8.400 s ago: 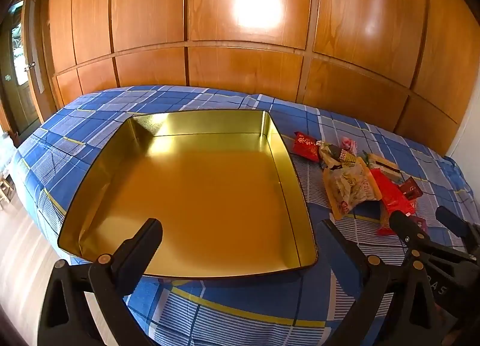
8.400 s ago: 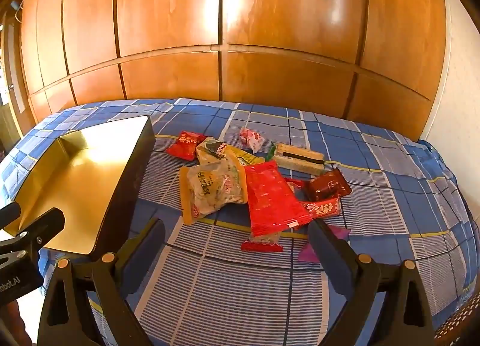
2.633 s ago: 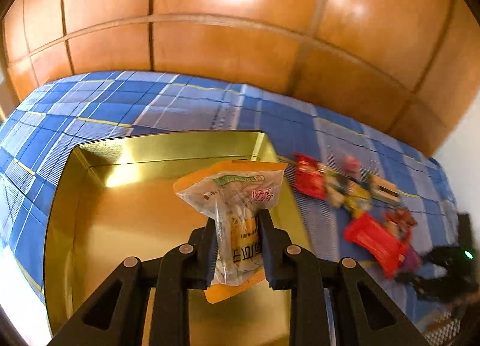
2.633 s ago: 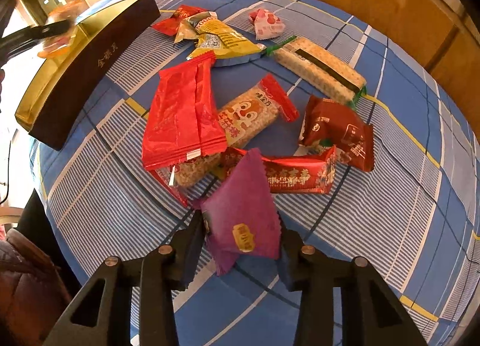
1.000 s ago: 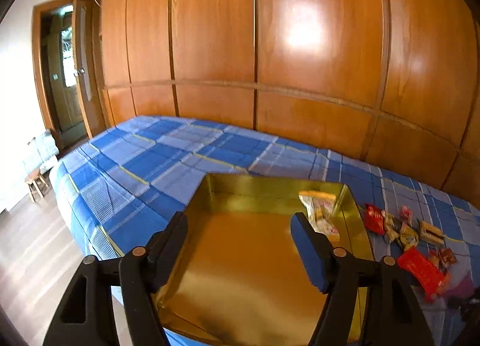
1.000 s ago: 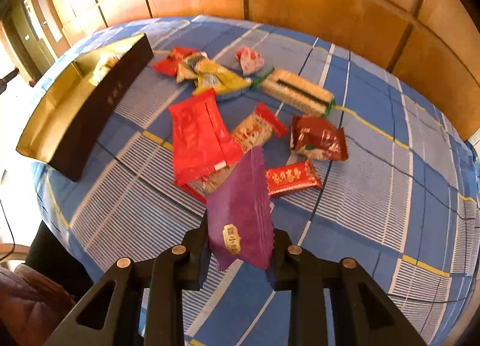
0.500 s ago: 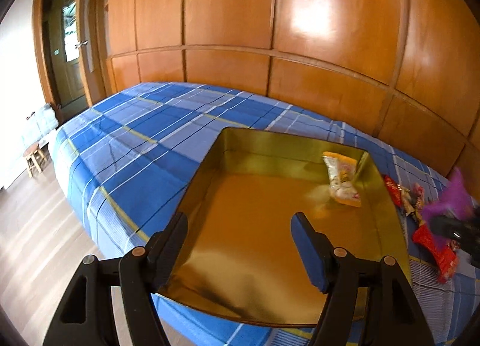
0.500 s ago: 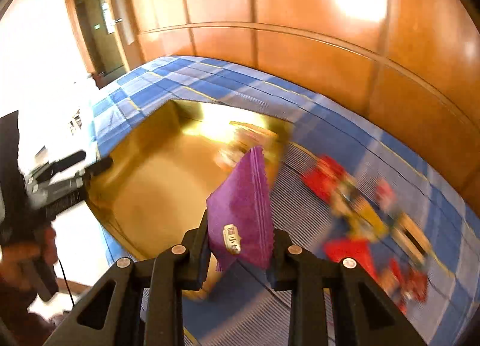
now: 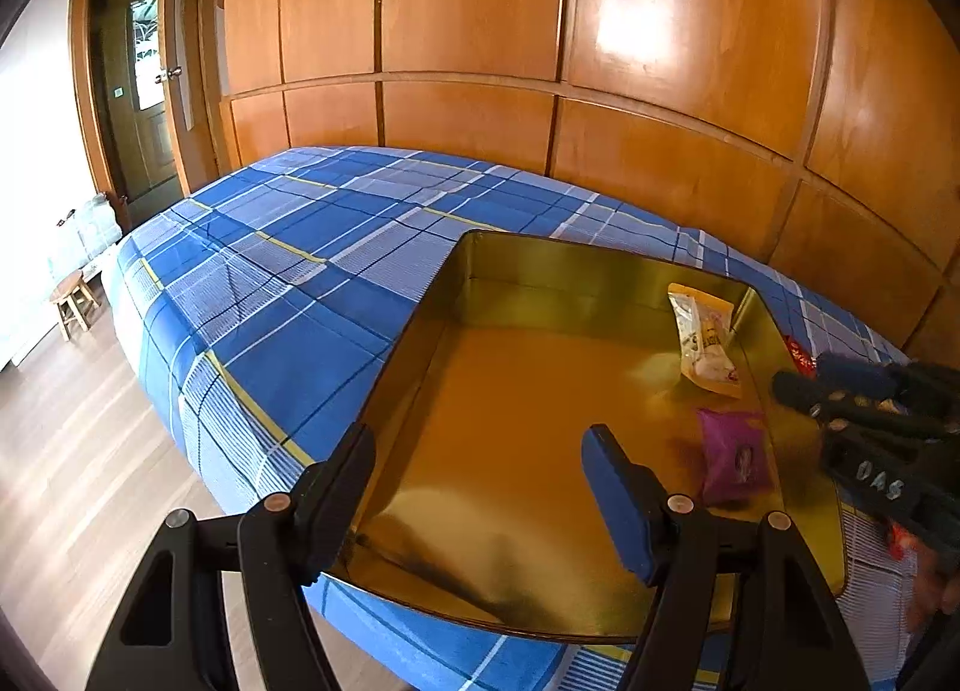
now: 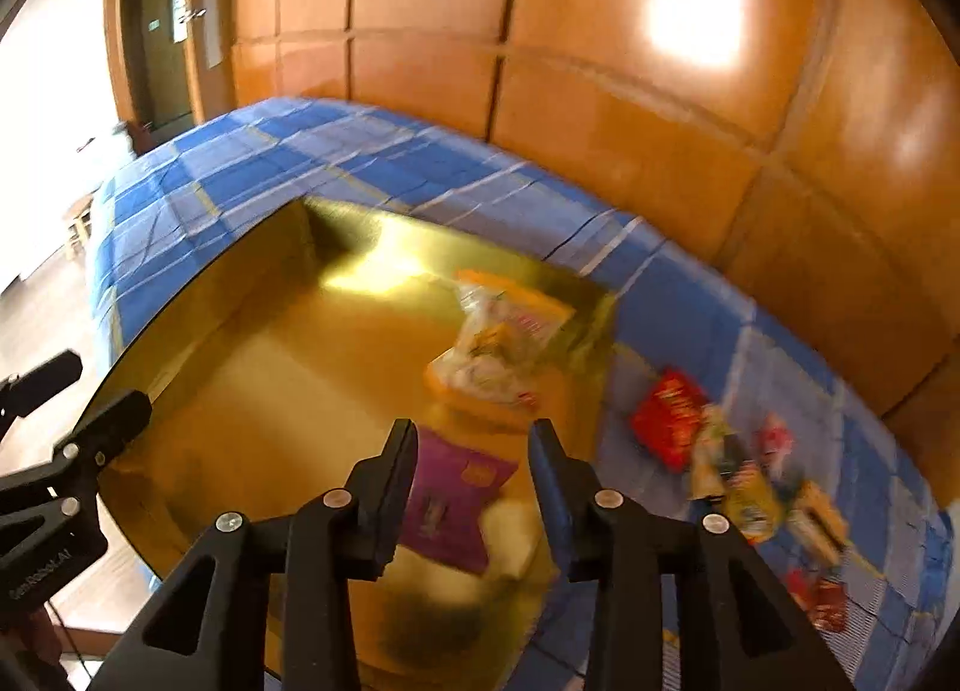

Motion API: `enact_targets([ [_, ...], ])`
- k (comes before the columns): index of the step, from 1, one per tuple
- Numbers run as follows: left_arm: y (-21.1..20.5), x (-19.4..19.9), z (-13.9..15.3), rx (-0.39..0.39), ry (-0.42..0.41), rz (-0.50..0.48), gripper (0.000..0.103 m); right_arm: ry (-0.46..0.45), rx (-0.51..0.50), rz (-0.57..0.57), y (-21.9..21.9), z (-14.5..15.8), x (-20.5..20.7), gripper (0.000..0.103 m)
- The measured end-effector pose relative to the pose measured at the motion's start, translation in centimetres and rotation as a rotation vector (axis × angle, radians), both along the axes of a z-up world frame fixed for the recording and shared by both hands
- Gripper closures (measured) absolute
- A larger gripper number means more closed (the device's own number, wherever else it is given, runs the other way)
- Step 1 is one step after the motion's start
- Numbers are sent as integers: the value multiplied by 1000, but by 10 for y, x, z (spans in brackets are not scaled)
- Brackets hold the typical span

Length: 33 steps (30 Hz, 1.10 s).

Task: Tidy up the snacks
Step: 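Carry the purple packet into the gold tray and release it with the right gripper, then grasp the red patterned candy packet with the left gripper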

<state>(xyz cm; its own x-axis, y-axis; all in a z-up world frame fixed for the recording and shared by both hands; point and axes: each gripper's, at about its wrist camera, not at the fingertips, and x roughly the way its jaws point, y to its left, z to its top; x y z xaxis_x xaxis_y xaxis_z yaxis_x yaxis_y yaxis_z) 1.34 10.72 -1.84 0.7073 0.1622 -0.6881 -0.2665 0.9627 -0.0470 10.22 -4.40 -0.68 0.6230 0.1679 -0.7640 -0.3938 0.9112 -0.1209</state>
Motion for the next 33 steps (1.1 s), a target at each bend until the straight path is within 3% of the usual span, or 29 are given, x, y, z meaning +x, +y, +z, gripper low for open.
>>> enact_targets([
  [4,-7,0,1,6,3,-20,31,-83,12,-72,-12,19,-9,63],
  [13,-22,-3,7,27,-3,-58,31,-163,76,-126,-32,50,-24,63],
  [25,-48,-2,13,53,-4,-138,31,-168,96,-157,-56,51,-30,63],
  [33,-80,4,17,68,14,-277,31,-87,58,-209,-110,23,-26,62],
])
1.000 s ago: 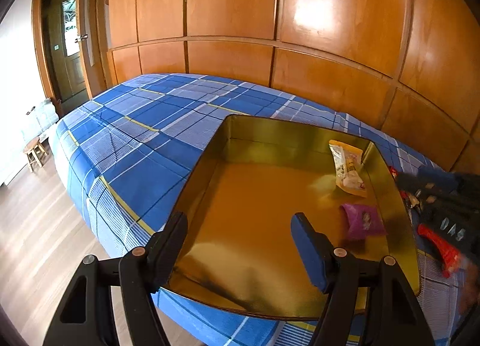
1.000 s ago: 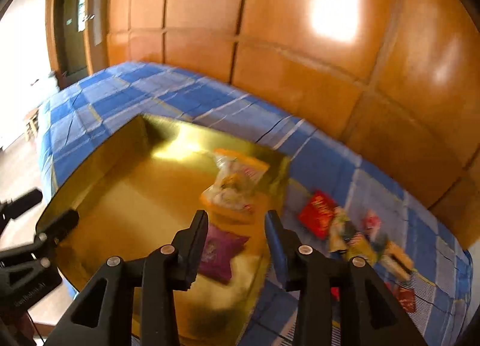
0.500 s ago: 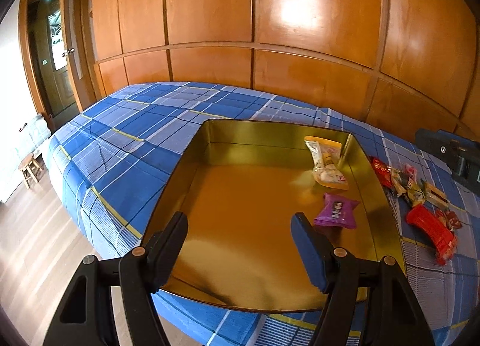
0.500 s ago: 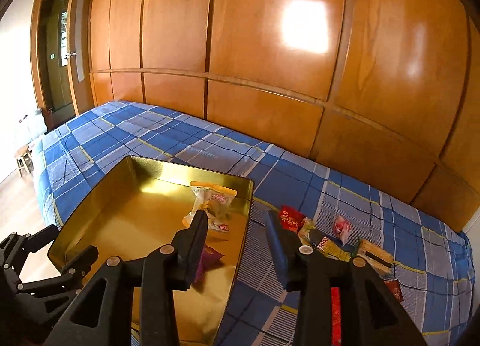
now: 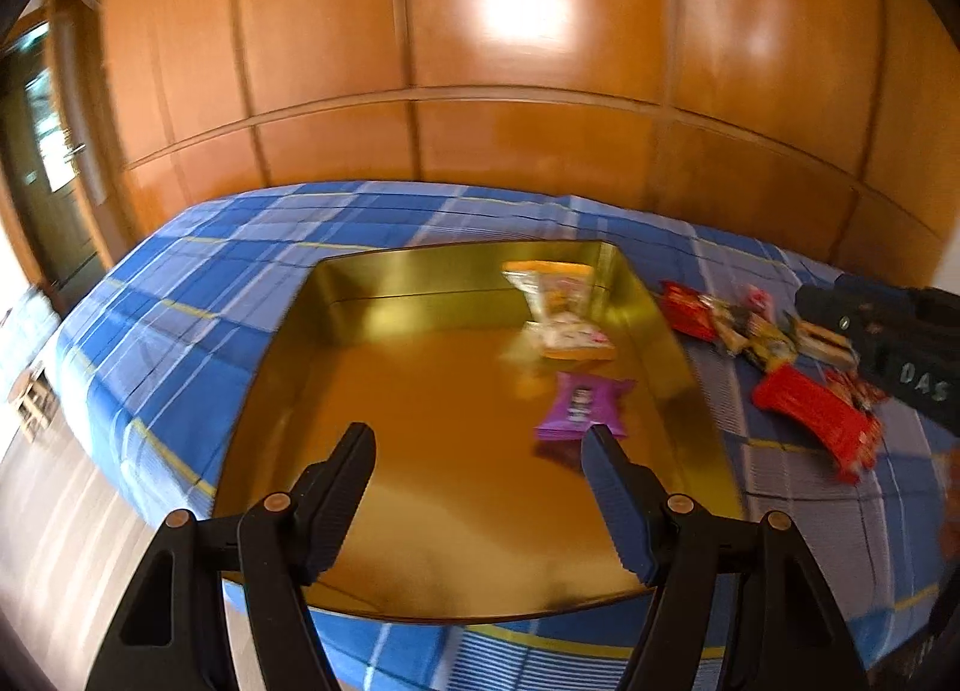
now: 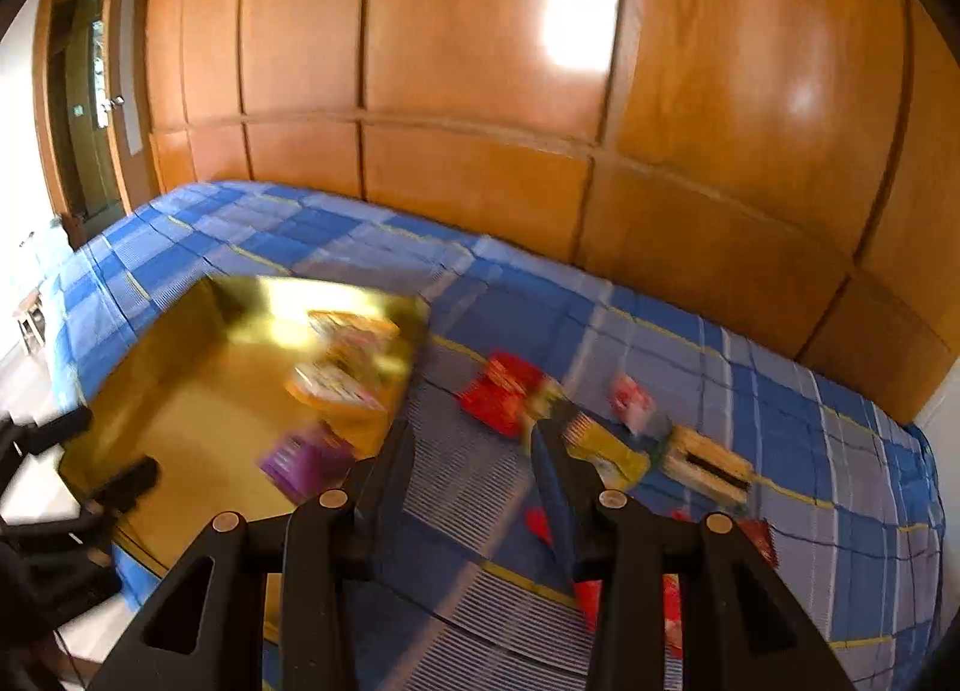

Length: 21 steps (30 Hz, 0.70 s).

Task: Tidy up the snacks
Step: 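Grasp the red patterned candy packet with the left gripper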

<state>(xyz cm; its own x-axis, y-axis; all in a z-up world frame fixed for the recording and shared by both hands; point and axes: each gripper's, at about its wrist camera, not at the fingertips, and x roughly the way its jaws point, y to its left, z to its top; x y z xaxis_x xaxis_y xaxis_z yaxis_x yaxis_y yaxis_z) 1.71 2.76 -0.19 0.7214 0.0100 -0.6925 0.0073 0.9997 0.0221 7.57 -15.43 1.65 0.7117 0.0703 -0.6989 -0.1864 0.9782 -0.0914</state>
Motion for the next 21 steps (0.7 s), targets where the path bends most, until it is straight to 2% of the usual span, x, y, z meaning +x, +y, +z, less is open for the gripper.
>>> enact_targets([
  [6,-35,6,6,19,2,-127,31,124,-32,-65,-75,-28,3,62],
  [12,-78,21,17,14,18,-278,35,190,-88,-116,-149,-35,5,62],
  [15,-100,34,18,12,49,-351,45,196,-102,-131,-180,-35,5,62],
  [17,-113,48,15,-4,92,-388,57,205,-89,-138,-198,-38,7,62],
  [20,-127,73,7,-20,162,-408,73,219,-52,-164,-221,-44,8,62],
  [21,-129,80,5,-18,178,-408,74,225,-27,-178,-228,-46,8,62],
])
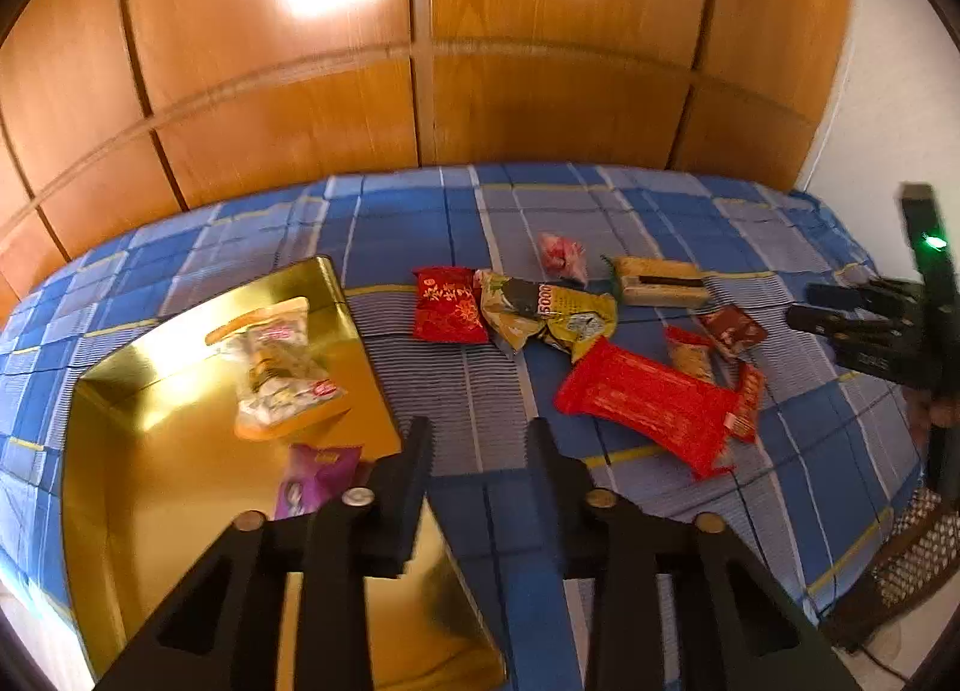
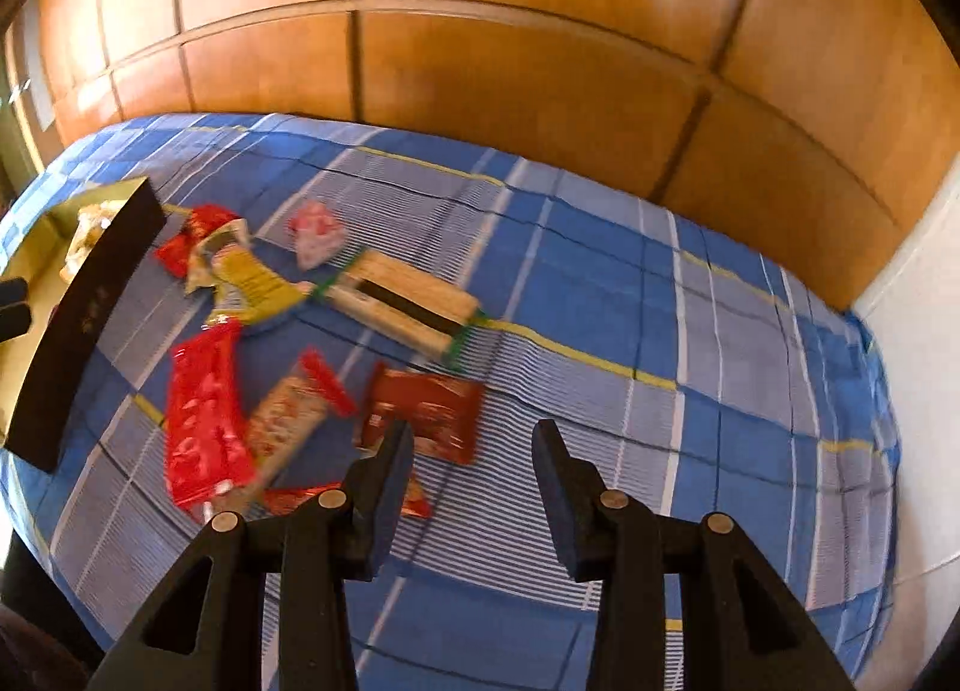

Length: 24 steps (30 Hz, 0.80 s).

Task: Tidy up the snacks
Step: 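Grasp the red patterned candy packet with the left gripper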

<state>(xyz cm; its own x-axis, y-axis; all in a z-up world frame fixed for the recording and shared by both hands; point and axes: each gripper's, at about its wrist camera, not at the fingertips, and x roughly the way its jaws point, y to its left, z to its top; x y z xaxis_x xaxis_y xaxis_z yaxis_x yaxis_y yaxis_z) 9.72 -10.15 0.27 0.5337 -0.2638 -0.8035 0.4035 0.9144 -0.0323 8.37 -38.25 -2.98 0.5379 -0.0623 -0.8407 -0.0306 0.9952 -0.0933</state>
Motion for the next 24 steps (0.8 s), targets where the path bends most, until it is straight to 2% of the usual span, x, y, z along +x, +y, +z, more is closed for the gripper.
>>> enact_targets([
  [3,-9,28,-9,16,51,6,76,20,58,-32,-10,-4,3,62],
  [7,-19,64,-23,65,88,21,76,-3,132,-24,-12,3,4,62],
  [18,-45,138,-59,145,169,17,75,-2,195,-22,-14,6,9,61],
  [24,-58,156,-73,172,171,-1,66,-1,210,-15,-14,6,9,61],
])
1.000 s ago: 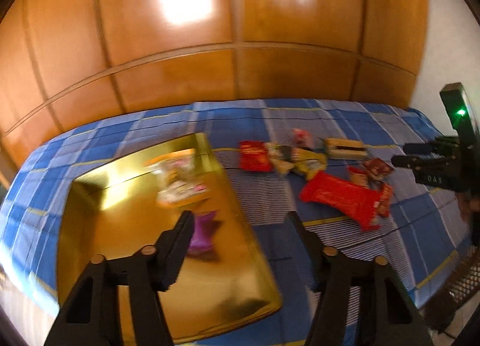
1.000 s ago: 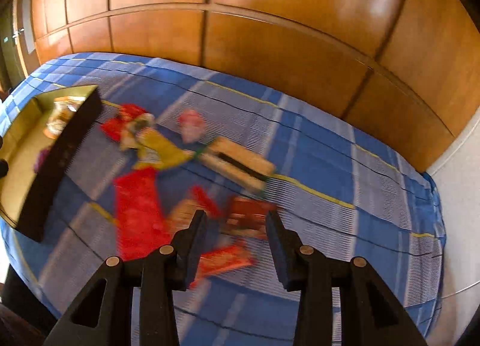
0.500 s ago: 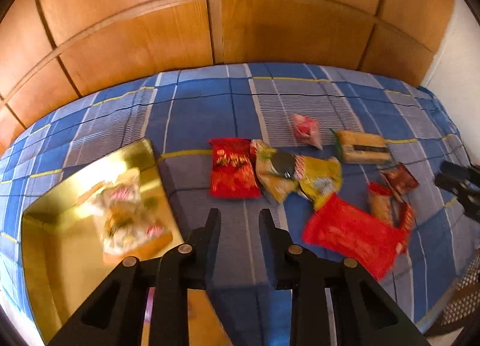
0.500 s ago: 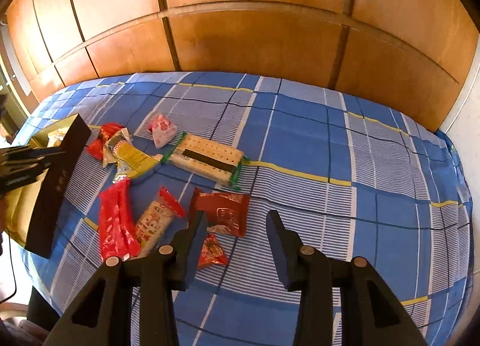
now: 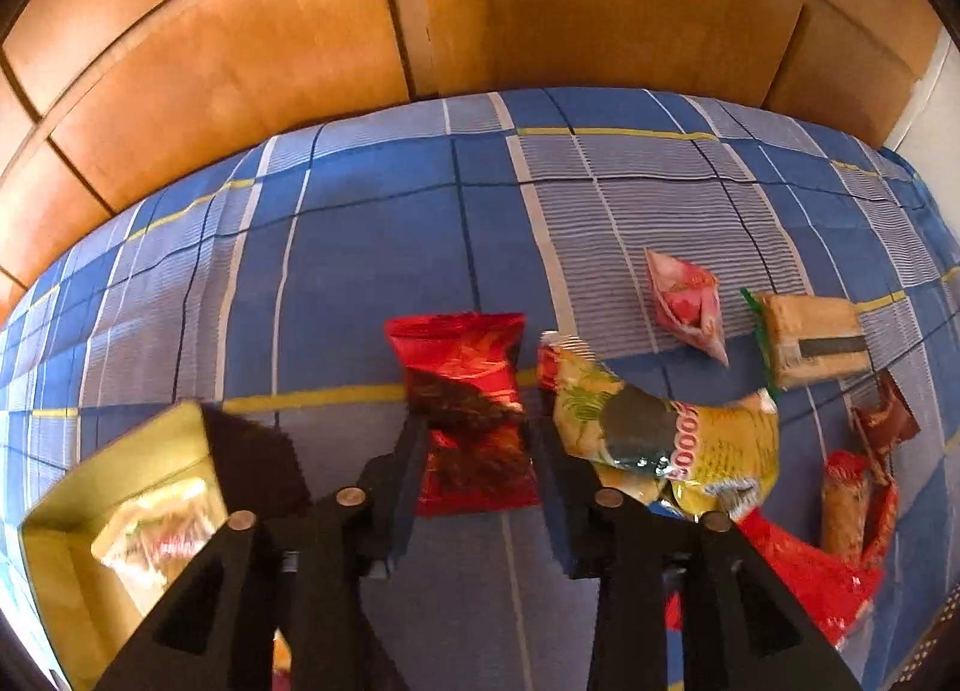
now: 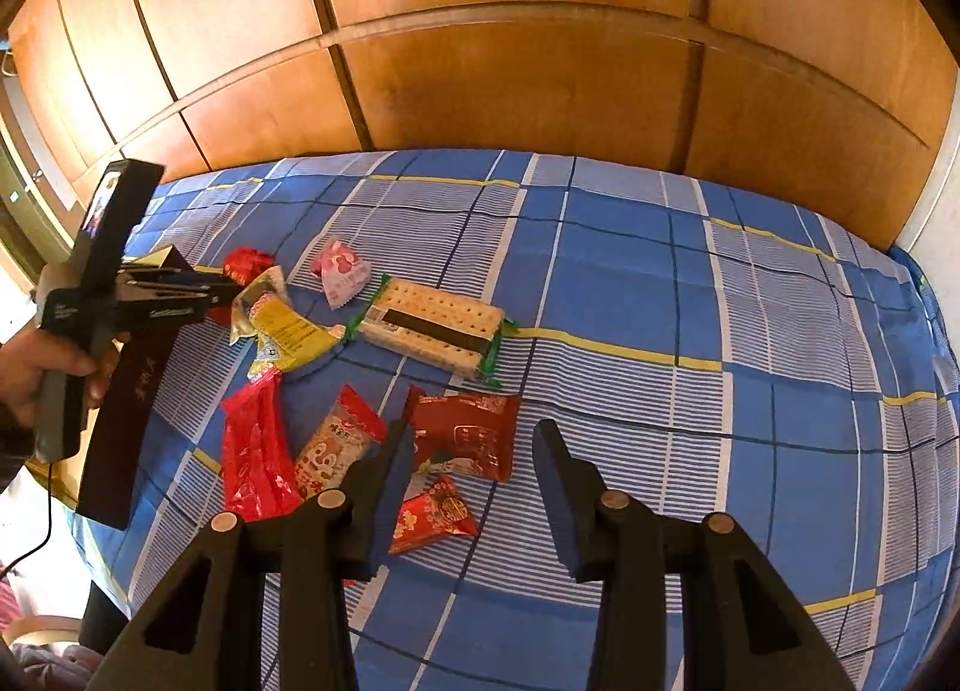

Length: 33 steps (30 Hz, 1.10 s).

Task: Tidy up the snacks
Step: 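Grasp the red patterned candy packet with the left gripper, then carry the red packet toward the tray with left gripper while right grasps pink candy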

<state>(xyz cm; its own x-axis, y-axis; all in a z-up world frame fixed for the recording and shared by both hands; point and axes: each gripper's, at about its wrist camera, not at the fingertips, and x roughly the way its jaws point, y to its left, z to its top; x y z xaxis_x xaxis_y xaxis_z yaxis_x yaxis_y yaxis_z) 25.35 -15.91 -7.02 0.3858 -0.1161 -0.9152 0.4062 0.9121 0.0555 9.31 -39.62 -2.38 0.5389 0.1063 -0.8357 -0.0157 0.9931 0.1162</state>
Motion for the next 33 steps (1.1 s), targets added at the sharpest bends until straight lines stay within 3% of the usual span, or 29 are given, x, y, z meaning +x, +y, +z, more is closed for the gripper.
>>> enact_targets([
  [4,-6,9,-7,4,14,2,62,3,-8,3,1,0,0,61],
  [6,-6,13,-5,-29,26,13,56,4,-9,2,1,-1,0,61],
  [8,-6,19,-7,-29,37,31,45,5,-8,2,2,-1,0,61],
  [9,-7,21,-8,-20,35,38,45,4,-10,2,2,0,0,61],
  [13,-7,30,-15,-21,53,69,46,0,-15,3,3,1,-1,61],
  [15,-9,30,-15,-13,45,61,58,-2,-20,2,3,1,0,61],
  [18,-14,22,-15,-16,32,35,62,-3,-35,0,3,1,0,61],
  [24,-11,-28,9,-102,-51,13,63,3,-59,-15,1,-1,-1,61],
  [33,1,-146,31,-196,-114,-106,63,47,-78,13,9,-15,-1,62],
])
